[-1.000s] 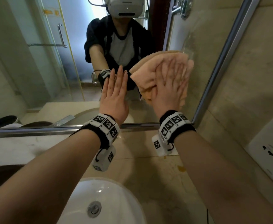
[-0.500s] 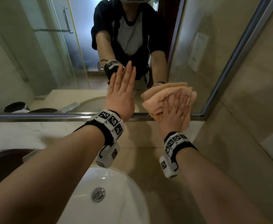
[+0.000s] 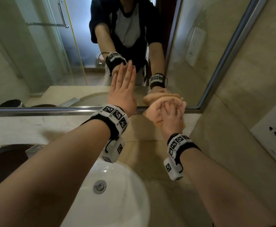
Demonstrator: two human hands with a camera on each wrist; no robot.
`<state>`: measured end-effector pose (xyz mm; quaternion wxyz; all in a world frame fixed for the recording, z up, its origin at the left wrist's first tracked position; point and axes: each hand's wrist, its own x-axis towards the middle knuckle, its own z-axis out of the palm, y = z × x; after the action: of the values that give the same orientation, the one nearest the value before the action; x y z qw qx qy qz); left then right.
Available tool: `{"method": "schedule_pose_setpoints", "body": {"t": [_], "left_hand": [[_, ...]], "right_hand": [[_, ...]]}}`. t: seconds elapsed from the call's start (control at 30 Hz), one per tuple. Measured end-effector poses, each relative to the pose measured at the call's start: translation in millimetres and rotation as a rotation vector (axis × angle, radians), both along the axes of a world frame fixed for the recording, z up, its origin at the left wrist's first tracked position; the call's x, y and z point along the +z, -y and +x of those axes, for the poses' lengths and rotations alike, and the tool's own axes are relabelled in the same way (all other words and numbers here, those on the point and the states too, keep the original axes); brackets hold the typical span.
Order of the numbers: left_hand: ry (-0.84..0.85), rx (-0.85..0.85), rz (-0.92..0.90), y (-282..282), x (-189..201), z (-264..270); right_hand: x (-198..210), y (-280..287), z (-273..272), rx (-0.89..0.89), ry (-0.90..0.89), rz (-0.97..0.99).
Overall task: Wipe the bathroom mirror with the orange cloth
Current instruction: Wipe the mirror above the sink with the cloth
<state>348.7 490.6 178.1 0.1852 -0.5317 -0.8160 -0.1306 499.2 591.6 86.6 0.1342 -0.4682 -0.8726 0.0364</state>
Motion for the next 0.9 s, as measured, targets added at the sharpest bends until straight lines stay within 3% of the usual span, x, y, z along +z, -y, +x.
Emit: {"method": "schedule_pose_setpoints", "body": {"t": [0.07,0.17,0.27,0.43,0.53,0.73,0.9], "left_hand": [[-0.017,-0.011,-0.010,-1.1,1.7,-0.4],[-0.021,-0.044,-0.033,-2.9,3.4,-2.4],[-0.020,-0.074,-0.056,-3.9,8.0,-3.1],[-0.018,-0.115,-0.057,-6.5,25.0,-6.0],[-0.003,-0.142,-0.042,-8.0,43.0,-6.3],[-0.022,-0.152,0.007,-13.7,85.5,2.3],[-0.047,-0.123,0.053,-20.6,125.0,15.3]], "right_hand": [[3.3,1.6,1.4,-0.008,0.015,-0.002],[13.6,2.5,-0.2,-0.049,0.191,-0.012],[31.1,8.7,-7.8,0.003,0.275,0.109],[73.2,4.4,-8.1,-0.002,0.158,-0.265],[94.3,-5.4,-9.3,-0.070,0.105,-0.338],[146.5,-5.3,5.2,0.016,-0.231,-0.182],[213.2,-5.3,18.2,0.026,-0.504,-0.174]]}}
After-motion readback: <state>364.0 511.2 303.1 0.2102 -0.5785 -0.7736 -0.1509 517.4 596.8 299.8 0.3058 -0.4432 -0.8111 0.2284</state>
